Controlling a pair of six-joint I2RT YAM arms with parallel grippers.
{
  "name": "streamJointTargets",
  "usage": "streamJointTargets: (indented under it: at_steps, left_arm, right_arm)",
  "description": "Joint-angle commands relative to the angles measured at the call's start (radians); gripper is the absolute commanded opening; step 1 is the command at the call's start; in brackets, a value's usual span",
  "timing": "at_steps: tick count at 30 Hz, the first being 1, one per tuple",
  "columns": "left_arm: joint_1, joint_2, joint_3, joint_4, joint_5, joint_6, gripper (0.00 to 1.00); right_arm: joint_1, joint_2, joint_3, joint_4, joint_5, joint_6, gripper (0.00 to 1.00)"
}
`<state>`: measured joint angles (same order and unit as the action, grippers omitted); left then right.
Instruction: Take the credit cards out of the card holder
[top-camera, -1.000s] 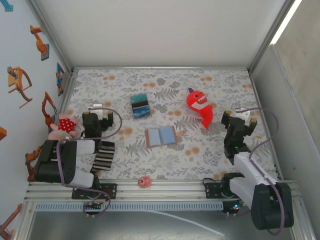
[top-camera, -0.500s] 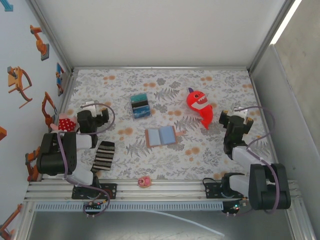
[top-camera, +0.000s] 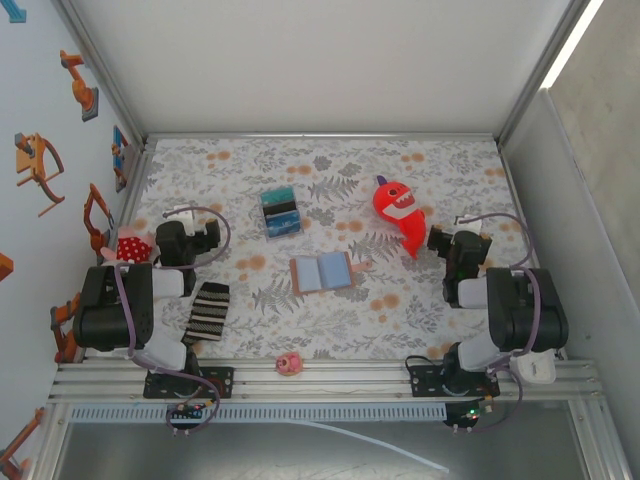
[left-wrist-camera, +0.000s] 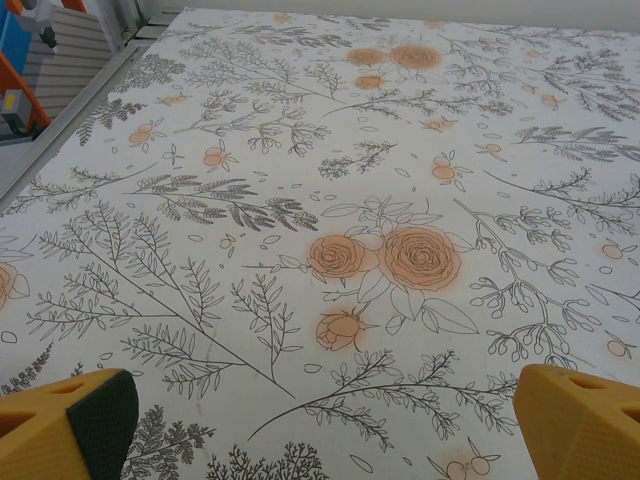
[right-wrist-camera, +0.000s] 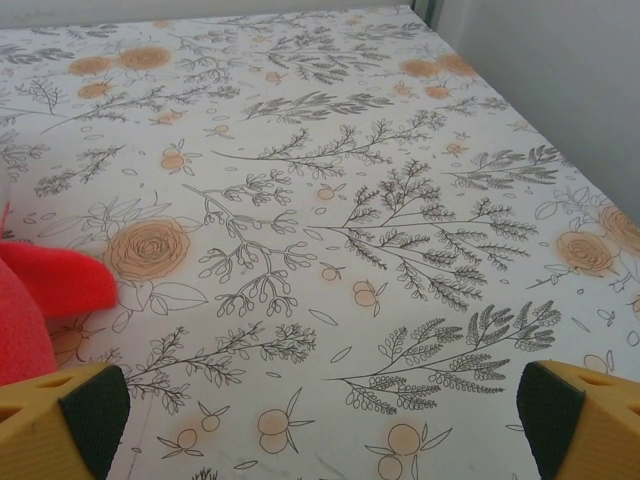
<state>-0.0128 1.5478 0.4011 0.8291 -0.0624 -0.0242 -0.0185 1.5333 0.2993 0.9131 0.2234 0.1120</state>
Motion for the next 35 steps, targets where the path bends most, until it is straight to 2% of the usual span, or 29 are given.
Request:
streamJointTargets:
  at_steps: [1,2,5,7,35]
  left_arm:
    - [-0.007,-0.007,0.013,-0.008,0.002,-0.014,0.97]
    - [-0.007,-0.007,0.013,-0.010,0.002,-0.013,0.97]
    - [-0.008,-0.007,0.013,-0.010,0.000,-0.013,0.97]
    - [-0.009,-0.008,0.013,-0.009,-0.001,-0.014,0.97]
    - [-0.013,-0.006,0.013,-0.009,-0.008,-0.010,0.97]
  right_arm:
    - [-0.029,0.010,0.025,0.073,-0.070,0.014,0.99]
    - [-0.034,0.010,0.034,0.059,-0.099,0.013,0.99]
    - [-0.048,0.016,0.081,-0.015,-0.325,-0.057,0.99]
    - [-0.065,0.017,0.079,-0.014,-0.362,-0.053,1.00]
    - [-0.068,0.017,0.077,-0.010,-0.365,-0.053,1.00]
